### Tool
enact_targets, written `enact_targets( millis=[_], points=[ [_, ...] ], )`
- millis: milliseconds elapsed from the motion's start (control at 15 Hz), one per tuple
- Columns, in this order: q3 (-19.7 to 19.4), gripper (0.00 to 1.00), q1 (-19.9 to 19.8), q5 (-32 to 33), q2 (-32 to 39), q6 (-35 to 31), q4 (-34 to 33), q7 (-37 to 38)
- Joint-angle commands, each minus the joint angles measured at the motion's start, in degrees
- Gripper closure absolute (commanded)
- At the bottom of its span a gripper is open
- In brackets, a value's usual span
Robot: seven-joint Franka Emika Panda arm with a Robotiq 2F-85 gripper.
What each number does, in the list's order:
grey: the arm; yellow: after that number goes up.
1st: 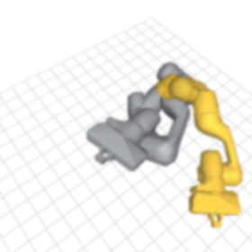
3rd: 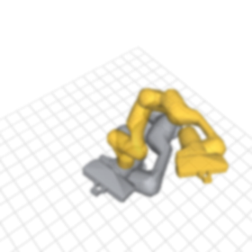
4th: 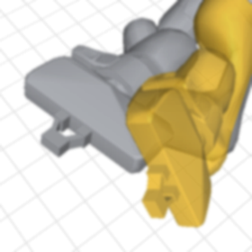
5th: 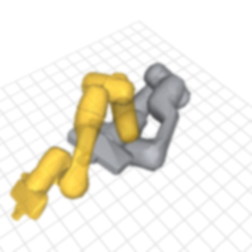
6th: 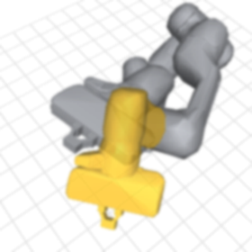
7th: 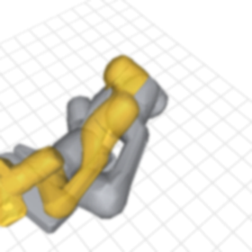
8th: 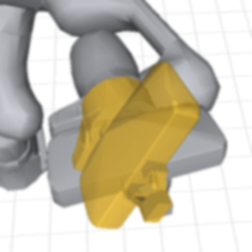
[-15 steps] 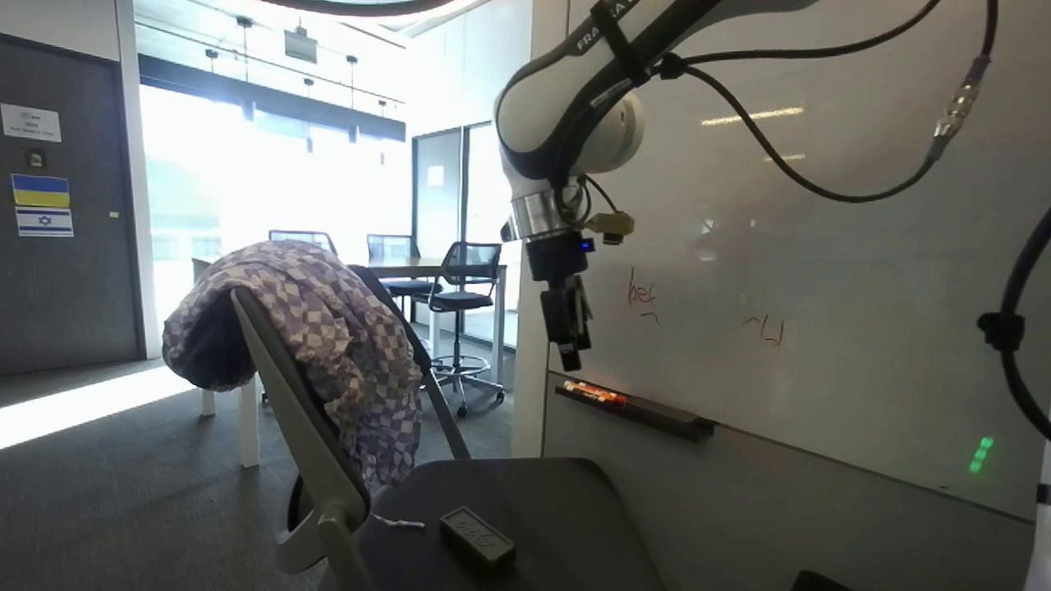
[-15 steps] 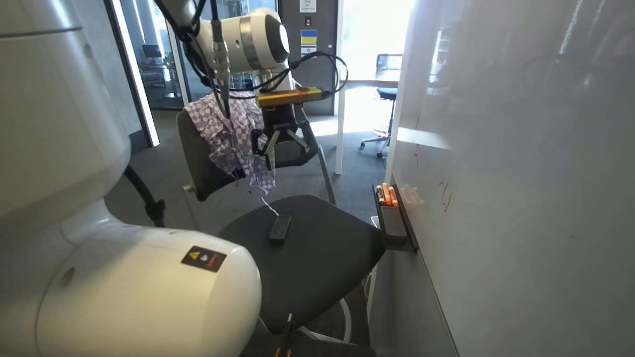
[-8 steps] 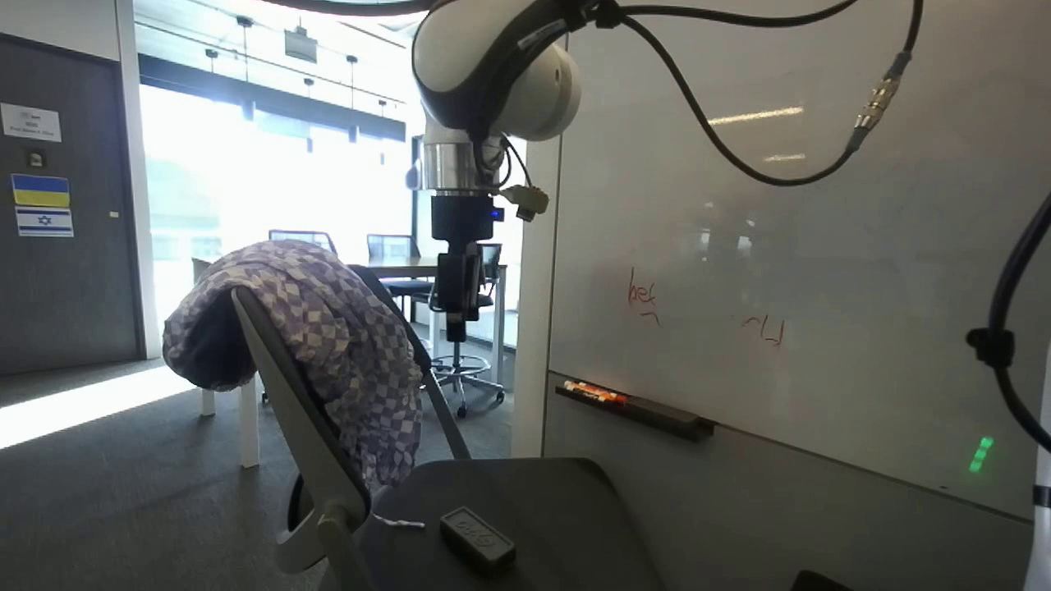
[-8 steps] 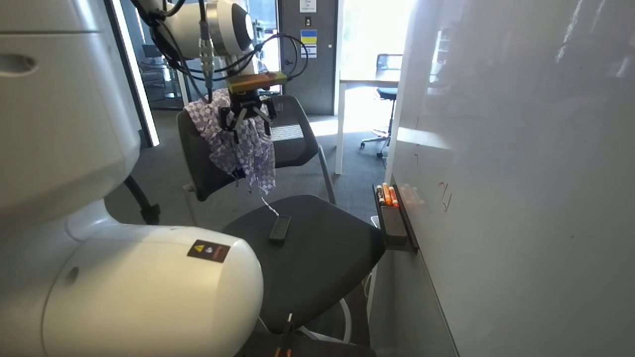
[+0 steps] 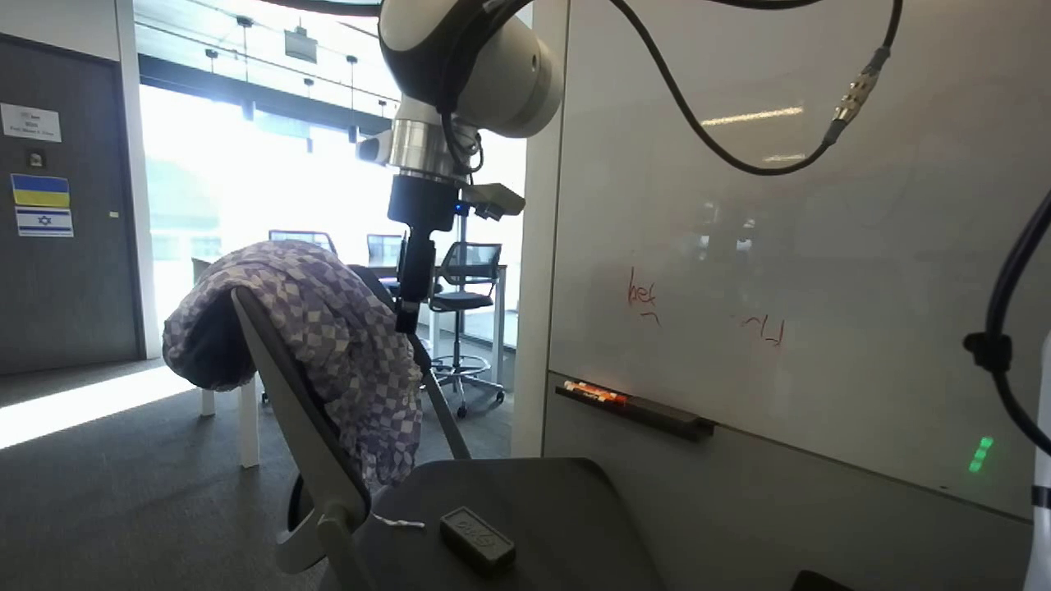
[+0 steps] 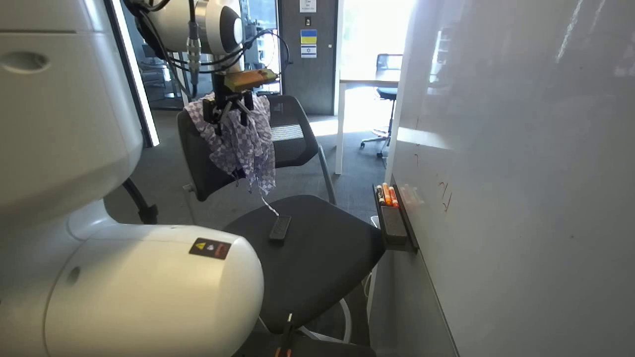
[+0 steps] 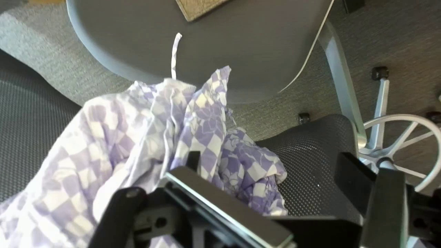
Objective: Put the purple shirt on the seat of the chair
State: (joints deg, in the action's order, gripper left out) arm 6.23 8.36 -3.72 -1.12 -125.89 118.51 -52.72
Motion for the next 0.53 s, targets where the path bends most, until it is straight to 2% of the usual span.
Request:
enact_targets(
  millis=[0, 133, 467],
  points=[
    [0.9, 0.00, 0.4, -6.0, 2.4, -3.9, -2.1, -11.4],
    [1.6, 0.00, 0.6, -7.6, 4.2, -9.0, -2.6, -16.0],
    [3.7, 0.00, 0.6, -5.4, 7.3, -26.3, -0.9, -18.5]
  ],
)
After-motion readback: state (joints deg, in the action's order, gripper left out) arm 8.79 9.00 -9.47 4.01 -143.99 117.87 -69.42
